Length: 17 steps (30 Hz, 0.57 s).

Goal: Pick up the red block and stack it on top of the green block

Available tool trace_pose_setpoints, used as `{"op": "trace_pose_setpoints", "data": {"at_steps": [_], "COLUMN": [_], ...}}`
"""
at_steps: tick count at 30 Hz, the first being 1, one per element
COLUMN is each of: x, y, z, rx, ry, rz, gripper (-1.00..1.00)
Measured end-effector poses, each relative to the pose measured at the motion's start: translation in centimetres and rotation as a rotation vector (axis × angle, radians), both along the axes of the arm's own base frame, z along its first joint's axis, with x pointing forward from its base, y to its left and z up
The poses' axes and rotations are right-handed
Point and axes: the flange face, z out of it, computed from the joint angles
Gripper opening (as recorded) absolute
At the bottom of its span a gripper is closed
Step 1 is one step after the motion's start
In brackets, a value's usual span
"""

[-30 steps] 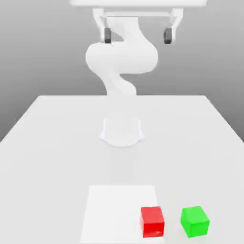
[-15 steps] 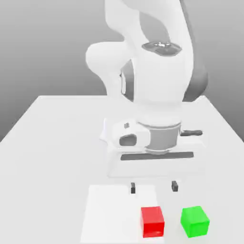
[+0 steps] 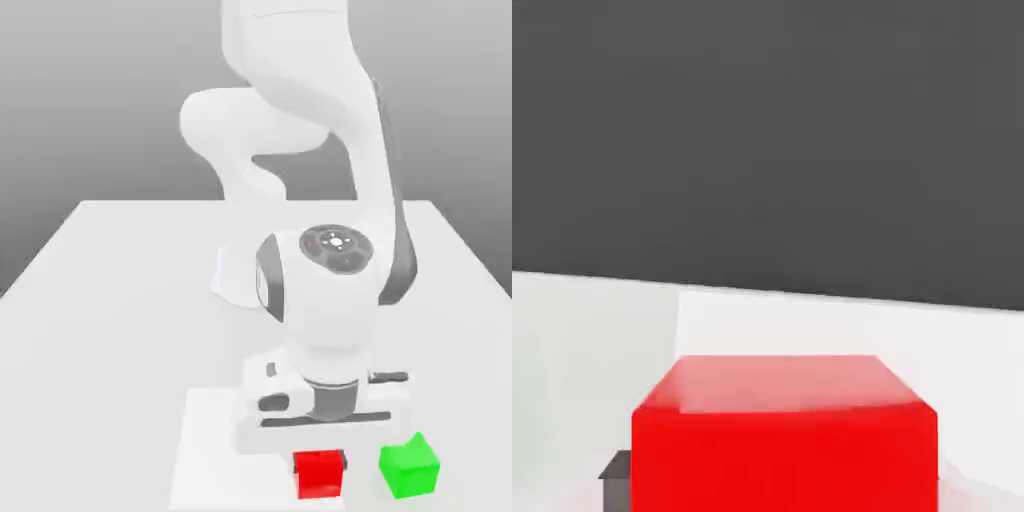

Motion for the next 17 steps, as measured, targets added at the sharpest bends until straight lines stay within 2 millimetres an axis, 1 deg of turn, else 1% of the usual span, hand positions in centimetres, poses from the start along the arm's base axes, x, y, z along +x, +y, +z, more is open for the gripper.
{"op": "trace_pose_setpoints", "data": {"at_steps": [3,4,5,8,9,10,13,14,17], "x": [-0.1,-0.1,-0.2,-0.9,-1.2,-1.3,-1.4,-1.4,-1.4], "y": [0.2,1.4,3.0,8.4,9.7,10.4,11.0,11.1,11.1], "z": [3.5,4.3,5.0,7.0,7.1,6.5,3.0,2.0,2.0], "rx": [0.0,0.001,0.002,0.002,0.002,0.001,0.0,0.0,0.0], "ry": [0.0,0.001,0.001,0.001,0.001,0.0,0.0,0.0,0.0], "rz": [0.002,0.009,0.019,0.051,0.059,0.062,0.066,0.067,0.067], "gripper": [-1.0,-1.0,-1.0,-1.0,-1.0,-1.0,-1.0,1.0,1.0]}}
